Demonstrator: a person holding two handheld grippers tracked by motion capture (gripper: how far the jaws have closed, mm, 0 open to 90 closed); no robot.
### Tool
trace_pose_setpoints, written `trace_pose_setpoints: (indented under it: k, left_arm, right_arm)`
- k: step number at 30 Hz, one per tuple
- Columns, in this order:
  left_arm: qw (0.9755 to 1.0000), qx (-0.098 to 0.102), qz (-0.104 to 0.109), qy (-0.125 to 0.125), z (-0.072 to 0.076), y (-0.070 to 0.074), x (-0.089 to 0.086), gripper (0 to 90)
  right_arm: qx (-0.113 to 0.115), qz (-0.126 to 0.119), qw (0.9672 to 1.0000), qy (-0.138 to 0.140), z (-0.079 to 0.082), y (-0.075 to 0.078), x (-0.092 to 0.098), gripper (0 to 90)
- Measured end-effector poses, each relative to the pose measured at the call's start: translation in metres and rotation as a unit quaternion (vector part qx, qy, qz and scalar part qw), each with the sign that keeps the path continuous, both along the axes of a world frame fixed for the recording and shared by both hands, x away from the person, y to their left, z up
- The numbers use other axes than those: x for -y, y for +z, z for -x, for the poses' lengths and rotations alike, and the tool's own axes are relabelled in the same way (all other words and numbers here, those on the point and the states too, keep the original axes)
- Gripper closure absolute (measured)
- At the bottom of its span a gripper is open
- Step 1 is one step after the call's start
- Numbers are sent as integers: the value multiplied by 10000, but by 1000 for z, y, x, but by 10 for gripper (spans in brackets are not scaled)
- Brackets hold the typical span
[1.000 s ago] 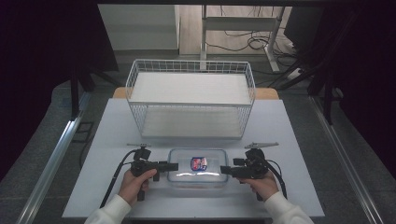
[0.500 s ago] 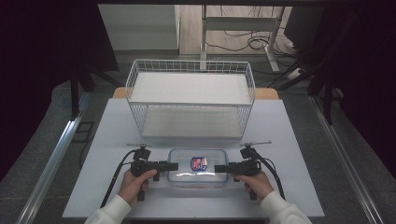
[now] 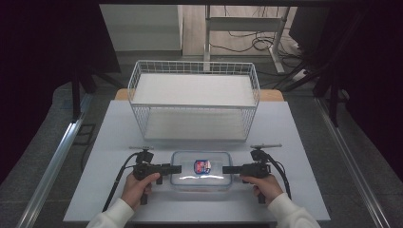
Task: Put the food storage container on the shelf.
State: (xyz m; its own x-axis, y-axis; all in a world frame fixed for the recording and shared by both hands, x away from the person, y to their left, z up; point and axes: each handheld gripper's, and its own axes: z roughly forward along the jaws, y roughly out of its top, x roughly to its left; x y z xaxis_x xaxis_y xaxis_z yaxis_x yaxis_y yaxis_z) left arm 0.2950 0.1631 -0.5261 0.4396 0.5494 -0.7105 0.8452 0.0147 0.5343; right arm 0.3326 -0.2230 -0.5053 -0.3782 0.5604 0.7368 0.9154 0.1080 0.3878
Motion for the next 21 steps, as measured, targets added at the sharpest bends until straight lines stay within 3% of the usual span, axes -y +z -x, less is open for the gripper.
trace_pose_setpoints:
  k: [13,21]
  left_arm:
    - [9997,215,9,89,7,8,-5,451]
    - [9995,305,57,115,11,12,-8,492]
  right_arm:
    - [47,-213,9998,-22,5,2,6,481]
    - [240,-139,9996,-6,13,7,5,497]
